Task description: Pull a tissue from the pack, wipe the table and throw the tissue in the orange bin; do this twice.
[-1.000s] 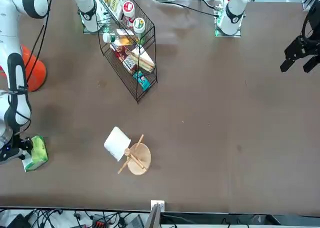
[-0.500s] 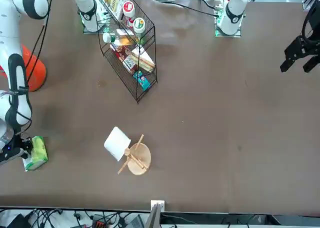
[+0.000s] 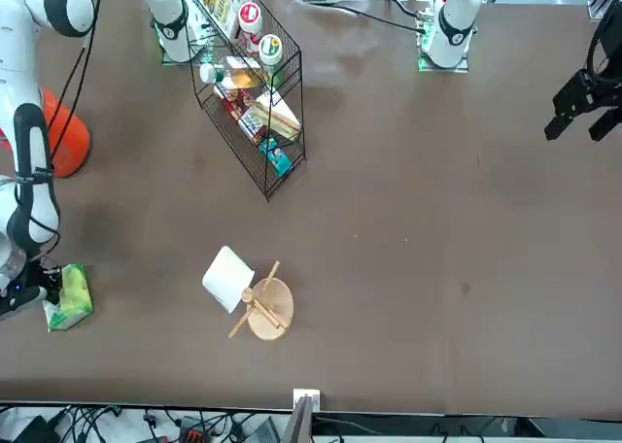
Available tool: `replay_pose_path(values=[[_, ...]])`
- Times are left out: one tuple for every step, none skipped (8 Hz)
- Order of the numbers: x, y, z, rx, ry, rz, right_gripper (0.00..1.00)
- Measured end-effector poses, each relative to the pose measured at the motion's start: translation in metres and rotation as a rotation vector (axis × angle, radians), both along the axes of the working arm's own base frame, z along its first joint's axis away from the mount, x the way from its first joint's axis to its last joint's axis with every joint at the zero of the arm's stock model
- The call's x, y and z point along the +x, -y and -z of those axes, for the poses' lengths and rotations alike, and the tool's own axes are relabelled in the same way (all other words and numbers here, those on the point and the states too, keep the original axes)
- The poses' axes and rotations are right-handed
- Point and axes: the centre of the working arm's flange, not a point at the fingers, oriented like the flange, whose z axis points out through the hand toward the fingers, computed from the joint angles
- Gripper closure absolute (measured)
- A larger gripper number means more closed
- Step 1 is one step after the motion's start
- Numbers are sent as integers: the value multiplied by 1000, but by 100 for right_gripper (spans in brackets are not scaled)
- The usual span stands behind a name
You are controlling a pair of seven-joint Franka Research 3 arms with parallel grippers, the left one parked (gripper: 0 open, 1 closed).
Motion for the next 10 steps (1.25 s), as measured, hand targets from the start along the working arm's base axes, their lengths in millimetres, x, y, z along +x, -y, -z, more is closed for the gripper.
replay_pose_path(values=[[0,0,-6,2,-5,-2,99],[1,0,-18,3,-5,-3,99],[1,2,-33,3,-7,-3,99],[1,4,-47,3,-12,-3,99],[2,6,-61,4,-17,-5,99],[3,8,-73,6,-24,-6,99],[3,10,-80,7,-33,-5,99],[3,10,-88,10,-42,-5,99],[1,8,-101,17,-54,-4,99],[-2,5,-121,28,-69,6,99]])
